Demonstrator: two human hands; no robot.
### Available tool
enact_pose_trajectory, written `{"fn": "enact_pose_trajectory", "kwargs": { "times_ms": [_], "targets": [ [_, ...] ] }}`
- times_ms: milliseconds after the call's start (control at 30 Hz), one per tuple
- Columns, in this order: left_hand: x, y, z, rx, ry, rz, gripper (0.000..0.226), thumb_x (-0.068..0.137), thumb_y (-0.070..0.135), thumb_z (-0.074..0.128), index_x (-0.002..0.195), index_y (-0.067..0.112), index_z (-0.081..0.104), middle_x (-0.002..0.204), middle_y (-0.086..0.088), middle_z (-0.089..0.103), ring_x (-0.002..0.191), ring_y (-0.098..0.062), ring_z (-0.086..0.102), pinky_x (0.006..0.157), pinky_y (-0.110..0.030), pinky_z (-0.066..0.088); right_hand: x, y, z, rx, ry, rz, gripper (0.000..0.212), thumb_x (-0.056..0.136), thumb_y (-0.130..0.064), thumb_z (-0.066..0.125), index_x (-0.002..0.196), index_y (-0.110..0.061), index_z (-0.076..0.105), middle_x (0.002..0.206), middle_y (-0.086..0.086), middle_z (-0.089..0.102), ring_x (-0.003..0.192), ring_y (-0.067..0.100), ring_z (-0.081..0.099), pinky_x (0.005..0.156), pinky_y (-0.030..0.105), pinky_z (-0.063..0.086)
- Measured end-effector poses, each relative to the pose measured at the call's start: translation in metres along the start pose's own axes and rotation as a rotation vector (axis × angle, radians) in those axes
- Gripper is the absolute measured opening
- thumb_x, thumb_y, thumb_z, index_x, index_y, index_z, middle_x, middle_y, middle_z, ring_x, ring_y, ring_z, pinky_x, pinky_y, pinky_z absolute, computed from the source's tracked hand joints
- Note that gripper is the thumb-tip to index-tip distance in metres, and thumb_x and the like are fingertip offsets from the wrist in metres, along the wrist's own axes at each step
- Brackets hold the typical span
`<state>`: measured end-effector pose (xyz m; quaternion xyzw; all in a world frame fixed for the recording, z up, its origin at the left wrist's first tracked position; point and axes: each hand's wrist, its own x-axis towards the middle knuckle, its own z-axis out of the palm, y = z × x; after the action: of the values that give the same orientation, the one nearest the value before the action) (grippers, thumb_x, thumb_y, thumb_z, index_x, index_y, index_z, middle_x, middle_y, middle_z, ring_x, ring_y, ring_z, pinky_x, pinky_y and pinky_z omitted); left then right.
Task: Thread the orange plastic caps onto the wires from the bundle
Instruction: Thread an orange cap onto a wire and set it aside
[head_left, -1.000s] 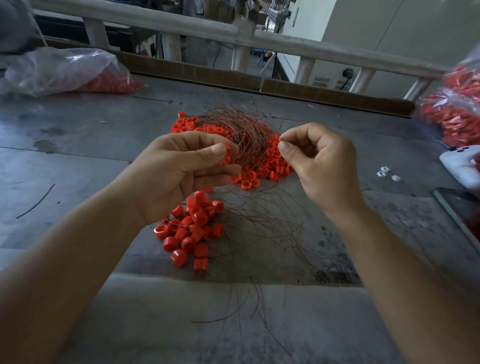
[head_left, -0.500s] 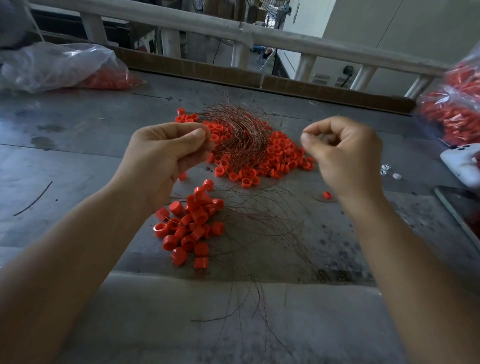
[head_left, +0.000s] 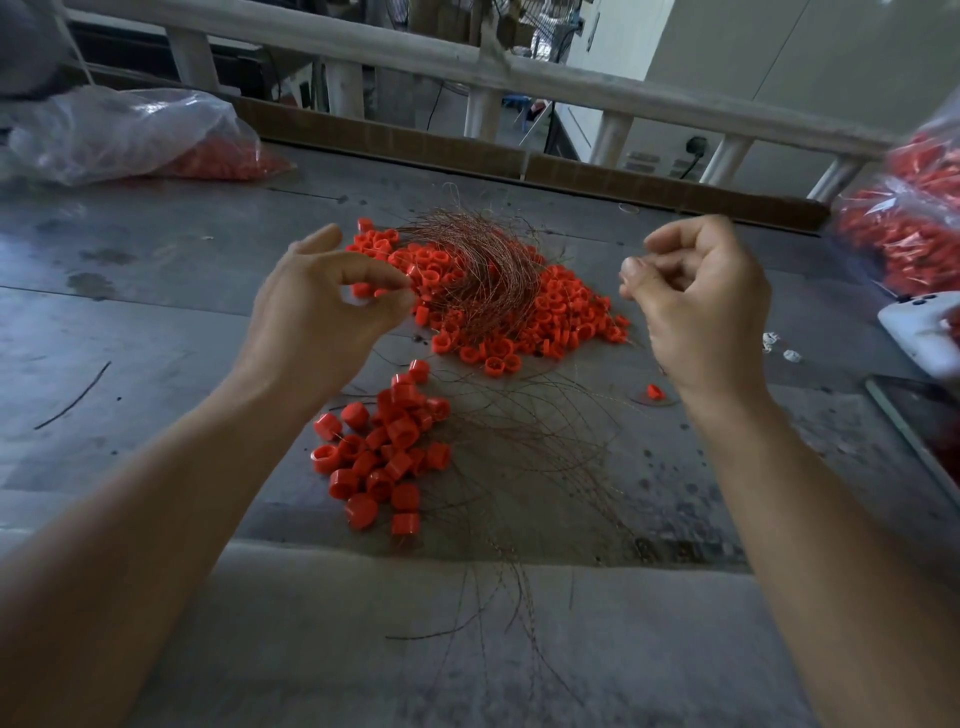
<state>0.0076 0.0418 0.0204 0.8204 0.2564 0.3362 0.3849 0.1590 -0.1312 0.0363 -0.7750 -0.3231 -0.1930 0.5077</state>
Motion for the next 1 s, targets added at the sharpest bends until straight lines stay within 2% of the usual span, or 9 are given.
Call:
{"fn": "enact_pose_trajectory", "kwargs": {
  "times_ms": [33,100,200,300,433,533,633,733,1000],
  "targets": [
    [0.000,0.000,-0.001,0.060,0.012,0.026,0.016,0.080,0.023,0.068,0.085,0.038,0.063,0.140,0.005,0.043,0.132,-0.013,0.034,0.106,-0.036,0.026,0.001,0.000,-0.001,-0.002,0.004,-0.008,0.018,0.083,-0.013,0.064,0.089,-0.019,0.048,0.067,-0.012,0.060,0.069,0.007,0.062,0.072,0.017,0.047],
    [0.000,0.001,0.000,0.121,0.060,0.093,0.016,0.081,0.023,0.067,0.094,0.032,0.065,0.140,0.000,0.042,0.132,-0.020,0.033,0.106,-0.035,0.025,0.002,0.000,-0.001,-0.014,-0.002,-0.036,0.022,0.082,-0.015,0.066,0.096,-0.018,0.048,0.067,-0.018,0.059,0.068,-0.002,0.060,0.070,0.008,0.042],
    [-0.003,0.007,0.000,0.035,0.096,0.168,0.015,0.080,0.019,0.067,0.093,0.027,0.065,0.107,0.004,0.058,0.093,-0.009,0.059,0.084,-0.023,0.048,0.000,-0.002,-0.001,-0.004,-0.058,-0.069,0.016,0.082,-0.012,0.066,0.093,-0.022,0.059,0.071,-0.020,0.059,0.070,0.002,0.062,0.070,0.012,0.046],
    [-0.008,0.014,0.000,-0.230,-0.057,0.169,0.027,0.079,0.004,0.066,0.081,0.030,0.061,0.078,0.008,0.064,0.061,0.000,0.061,0.058,-0.010,0.049,-0.004,-0.005,0.001,0.024,-0.099,-0.105,0.017,0.081,-0.009,0.067,0.089,-0.024,0.064,0.074,-0.018,0.060,0.068,0.002,0.061,0.067,0.014,0.049],
    [-0.012,0.015,0.005,-0.391,-0.235,0.174,0.035,0.078,-0.003,0.064,0.085,0.032,0.065,0.074,0.005,0.068,0.062,-0.004,0.064,0.060,-0.012,0.050,-0.013,-0.015,0.006,0.045,-0.165,-0.160,0.017,0.079,-0.010,0.069,0.093,-0.021,0.067,0.076,-0.017,0.061,0.071,0.002,0.062,0.068,0.014,0.051],
    [-0.015,0.015,0.008,-0.400,-0.275,0.162,0.019,0.065,0.031,0.070,0.082,0.037,0.067,0.073,0.005,0.071,0.061,-0.004,0.064,0.064,-0.014,0.052,-0.021,-0.022,0.010,-0.009,-0.212,-0.254,0.012,0.078,-0.010,0.069,0.090,-0.011,0.072,0.077,-0.010,0.061,0.069,0.001,0.059,0.066,0.009,0.047],
    [-0.016,0.015,0.008,-0.415,-0.284,0.155,0.027,0.058,0.048,0.068,0.081,0.034,0.068,0.071,0.003,0.070,0.057,-0.004,0.064,0.061,-0.016,0.054,-0.027,-0.029,0.012,-0.062,-0.257,-0.325,0.012,0.078,-0.011,0.069,0.088,-0.009,0.073,0.077,-0.005,0.063,0.069,0.008,0.060,0.065,0.015,0.048],
    [-0.015,0.015,0.008,-0.421,-0.288,0.181,0.018,0.064,0.041,0.066,0.079,0.031,0.068,0.069,0.010,0.070,0.058,-0.005,0.065,0.058,-0.018,0.054,-0.029,-0.032,0.013,-0.083,-0.287,-0.360,0.011,0.077,-0.010,0.069,0.087,-0.008,0.073,0.078,0.003,0.067,0.070,0.014,0.062,0.064,0.024,0.050],
    [-0.015,0.014,0.010,-0.368,-0.296,0.176,0.010,0.068,0.030,0.061,0.076,0.027,0.066,0.070,0.004,0.069,0.056,-0.005,0.063,0.056,-0.017,0.054,-0.034,-0.035,0.014,-0.040,-0.330,-0.385,0.013,0.078,-0.013,0.067,0.086,-0.005,0.072,0.074,-0.001,0.063,0.067,0.006,0.056,0.062,0.013,0.045]
  ]
}}
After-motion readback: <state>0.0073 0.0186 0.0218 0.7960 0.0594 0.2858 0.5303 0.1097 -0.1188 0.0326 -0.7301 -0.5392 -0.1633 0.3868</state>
